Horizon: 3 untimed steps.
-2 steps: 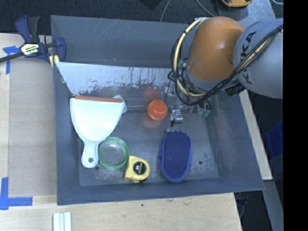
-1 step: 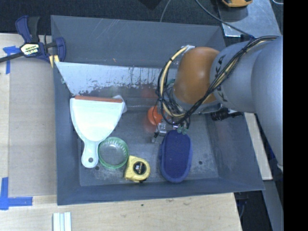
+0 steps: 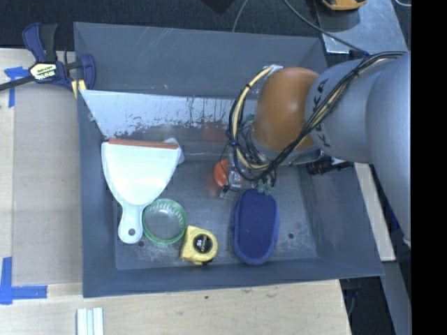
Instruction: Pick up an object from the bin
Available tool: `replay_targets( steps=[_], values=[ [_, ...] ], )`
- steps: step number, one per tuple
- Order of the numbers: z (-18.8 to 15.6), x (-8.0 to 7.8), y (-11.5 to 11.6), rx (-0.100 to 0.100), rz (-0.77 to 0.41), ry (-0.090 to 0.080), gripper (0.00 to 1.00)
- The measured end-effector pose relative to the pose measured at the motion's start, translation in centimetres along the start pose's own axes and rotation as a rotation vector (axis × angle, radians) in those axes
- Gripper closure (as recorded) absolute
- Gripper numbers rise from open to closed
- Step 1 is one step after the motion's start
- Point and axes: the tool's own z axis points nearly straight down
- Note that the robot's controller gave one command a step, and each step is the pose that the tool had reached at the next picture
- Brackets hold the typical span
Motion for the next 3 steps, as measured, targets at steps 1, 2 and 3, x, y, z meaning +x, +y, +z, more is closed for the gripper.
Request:
replay_targets(
  steps=[1,2,3],
  values=[
    [0.0,0.0,0.0,0.000,0.000,0.000,1.00],
    [0.0,0.0,0.0,0.000,0.000,0.001,1.00],
    [-27.3,1.8,0.8,-0.004,0.115,-0.012,1.00]
  ],
)
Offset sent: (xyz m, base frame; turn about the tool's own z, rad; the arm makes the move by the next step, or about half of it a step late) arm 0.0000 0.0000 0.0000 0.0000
